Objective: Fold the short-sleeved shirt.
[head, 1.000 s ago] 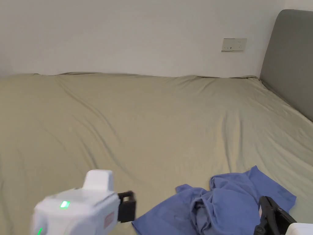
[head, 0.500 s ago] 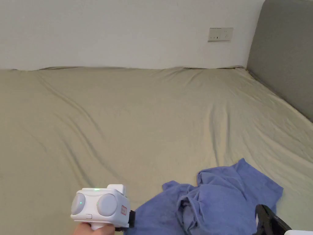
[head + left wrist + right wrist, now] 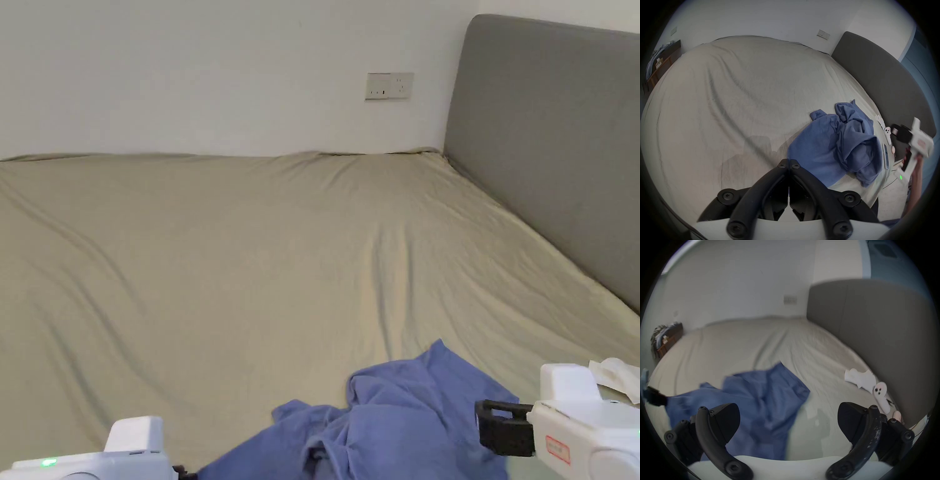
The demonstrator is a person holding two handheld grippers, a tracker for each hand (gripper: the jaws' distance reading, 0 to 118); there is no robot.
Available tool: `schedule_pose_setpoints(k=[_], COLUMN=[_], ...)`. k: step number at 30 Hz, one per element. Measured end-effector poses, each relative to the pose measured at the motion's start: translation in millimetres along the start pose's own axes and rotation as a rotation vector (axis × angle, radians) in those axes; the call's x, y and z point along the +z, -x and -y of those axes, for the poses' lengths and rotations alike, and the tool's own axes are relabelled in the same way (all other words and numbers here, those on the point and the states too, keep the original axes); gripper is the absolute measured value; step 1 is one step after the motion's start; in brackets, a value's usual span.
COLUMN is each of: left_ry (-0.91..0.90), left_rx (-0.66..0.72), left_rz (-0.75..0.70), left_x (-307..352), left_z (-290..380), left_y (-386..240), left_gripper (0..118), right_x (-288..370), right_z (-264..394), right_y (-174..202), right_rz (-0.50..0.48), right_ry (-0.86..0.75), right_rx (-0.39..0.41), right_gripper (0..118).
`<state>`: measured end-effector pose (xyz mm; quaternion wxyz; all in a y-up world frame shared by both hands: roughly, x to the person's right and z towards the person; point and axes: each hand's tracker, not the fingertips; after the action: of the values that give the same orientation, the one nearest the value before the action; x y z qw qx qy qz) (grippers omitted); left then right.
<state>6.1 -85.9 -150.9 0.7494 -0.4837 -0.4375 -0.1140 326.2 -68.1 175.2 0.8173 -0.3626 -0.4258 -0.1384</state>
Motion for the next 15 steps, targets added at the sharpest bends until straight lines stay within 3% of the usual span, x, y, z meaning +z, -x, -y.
schedule_pose_setpoints(k=[2, 3, 5, 8, 10, 11, 12, 13, 15], left_ry=[0.002, 0.003, 0.021, 0.038, 0.044, 0.044, 0.04, 0.031, -0.002], left_rx=[0.001, 0.004, 0.012, 0.022, 0.025, 0.028, 0.032, 0.034, 0.047], left_rz=[-0.012, -0.016, -0.016, -0.02, -0.022, -0.02, -0.018, -0.016, -0.012], left_x=[-5, -7, -13, -19, -20, -19, -19, -17, -9], left_z=[1, 2, 2, 3, 2, 1, 0, -2, -6], left_y=[-2, -2, -1, 0, 1, 1, 1, 1, 1], left_gripper=[0, 0, 0, 0, 0, 0, 0, 0, 0], right_x=[-49, -66, -97, -123, -114, -108, -101, -94, -76], right_z=[-8, -9, -8, -1, 3, 3, 3, 4, 1], right_y=[-6, -8, -9, -5, -2, -1, -2, 1, -1], right_rz=[0.005, 0.008, -0.002, 0.032, 0.044, 0.044, 0.035, 0.007, 0.004], right_ry=[0.079, 0.121, 0.188, 0.247, 0.16, 0.115, 0.076, 0.044, -0.024], right_rx=[-0.022, -0.035, -0.086, -0.107, -0.081, -0.06, -0.044, -0.052, -0.067], right_gripper=[118, 110, 107, 81, 77, 63, 22, 4, 4])
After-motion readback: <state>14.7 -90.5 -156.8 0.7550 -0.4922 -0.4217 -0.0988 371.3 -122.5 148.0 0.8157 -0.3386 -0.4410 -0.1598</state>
